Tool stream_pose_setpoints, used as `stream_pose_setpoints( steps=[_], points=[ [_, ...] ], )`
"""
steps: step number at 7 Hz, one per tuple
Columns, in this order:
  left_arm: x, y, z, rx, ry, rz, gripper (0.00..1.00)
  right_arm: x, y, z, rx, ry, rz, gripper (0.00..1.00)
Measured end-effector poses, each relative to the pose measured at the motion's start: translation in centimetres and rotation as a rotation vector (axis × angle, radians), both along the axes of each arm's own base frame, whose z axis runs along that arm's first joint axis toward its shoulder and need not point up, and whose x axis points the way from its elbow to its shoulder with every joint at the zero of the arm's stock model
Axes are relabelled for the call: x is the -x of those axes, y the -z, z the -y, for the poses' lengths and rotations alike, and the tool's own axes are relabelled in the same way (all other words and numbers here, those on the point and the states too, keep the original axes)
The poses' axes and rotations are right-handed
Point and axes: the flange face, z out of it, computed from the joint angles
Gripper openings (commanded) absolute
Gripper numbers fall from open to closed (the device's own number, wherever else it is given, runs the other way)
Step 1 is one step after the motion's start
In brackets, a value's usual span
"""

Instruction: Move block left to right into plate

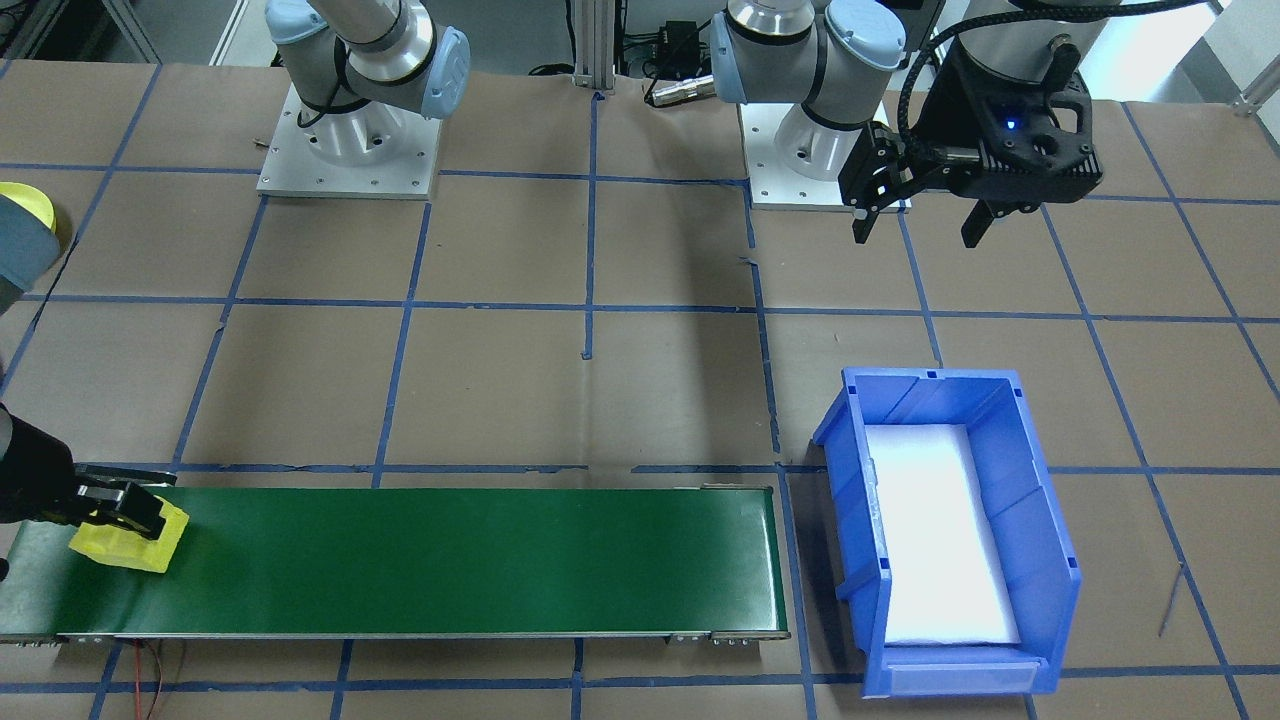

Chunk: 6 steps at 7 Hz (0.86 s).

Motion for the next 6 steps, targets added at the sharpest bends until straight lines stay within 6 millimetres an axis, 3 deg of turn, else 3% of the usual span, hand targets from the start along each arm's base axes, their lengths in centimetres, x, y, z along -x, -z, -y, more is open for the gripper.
stream_pose_setpoints(
  steps=[1,2,3,4,6],
  points=[
    [0.0,0.0,0.0,0.000,0.000,0.000,1.00,1.2,-1.4,-0.9,-0.014,-0.002,-0.060,0.46],
    [0.0,0.0,0.0,0.000,0.000,0.000,1.00,3.9,-2.6,-2.3,-0.043,-0.018,-0.102,0.46],
    [0.0,0.0,0.0,0.000,0.000,0.000,1.00,8.1,-3.4,-4.3,-0.075,-0.041,-0.111,0.44],
    [0.0,0.0,0.0,0.000,0.000,0.000,1.00,13.6,-3.2,-7.2,-0.123,-0.064,-0.085,0.44],
    [0.0,0.0,0.0,0.001,0.000,0.000,1.00,24.7,-2.1,-15.6,-0.186,-0.155,-0.010,0.44]
  ],
)
